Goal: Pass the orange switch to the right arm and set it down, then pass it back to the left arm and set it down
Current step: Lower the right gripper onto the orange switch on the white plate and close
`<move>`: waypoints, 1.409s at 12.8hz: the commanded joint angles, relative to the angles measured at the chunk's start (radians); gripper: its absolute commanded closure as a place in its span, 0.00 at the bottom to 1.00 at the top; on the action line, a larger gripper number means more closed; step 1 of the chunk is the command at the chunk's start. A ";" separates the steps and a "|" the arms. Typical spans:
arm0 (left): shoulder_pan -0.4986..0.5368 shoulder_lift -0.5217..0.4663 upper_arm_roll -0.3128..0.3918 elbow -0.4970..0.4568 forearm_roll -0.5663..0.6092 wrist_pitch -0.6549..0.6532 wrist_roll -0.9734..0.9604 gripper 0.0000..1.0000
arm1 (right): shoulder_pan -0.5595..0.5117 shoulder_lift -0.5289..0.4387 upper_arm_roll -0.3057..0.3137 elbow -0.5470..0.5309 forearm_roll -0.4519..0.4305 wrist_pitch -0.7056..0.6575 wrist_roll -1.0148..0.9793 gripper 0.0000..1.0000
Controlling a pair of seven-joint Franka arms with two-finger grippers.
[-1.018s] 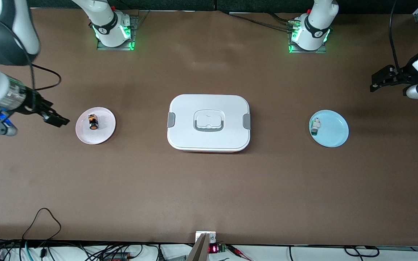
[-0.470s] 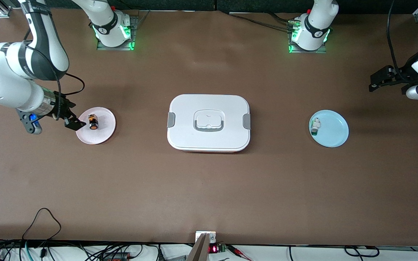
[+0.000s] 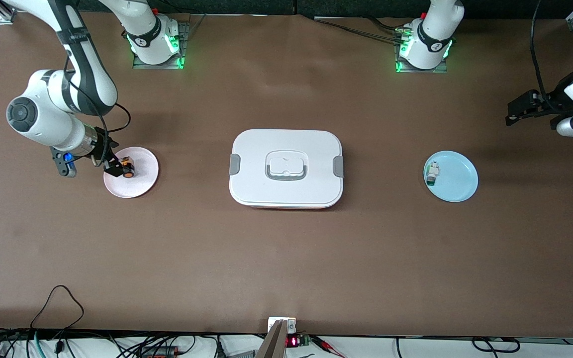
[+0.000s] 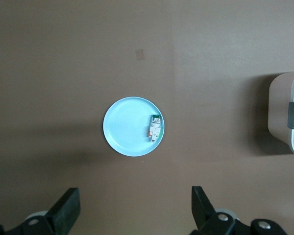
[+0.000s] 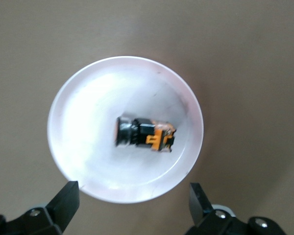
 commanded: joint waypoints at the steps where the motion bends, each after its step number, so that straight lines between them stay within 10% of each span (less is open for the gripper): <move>1: 0.005 -0.001 -0.005 0.006 0.007 -0.005 -0.006 0.00 | -0.042 0.051 0.005 -0.005 0.012 0.067 -0.049 0.01; 18: 0.005 0.006 -0.005 0.007 0.008 -0.003 -0.009 0.00 | -0.051 0.157 0.033 -0.003 0.099 0.190 -0.058 0.01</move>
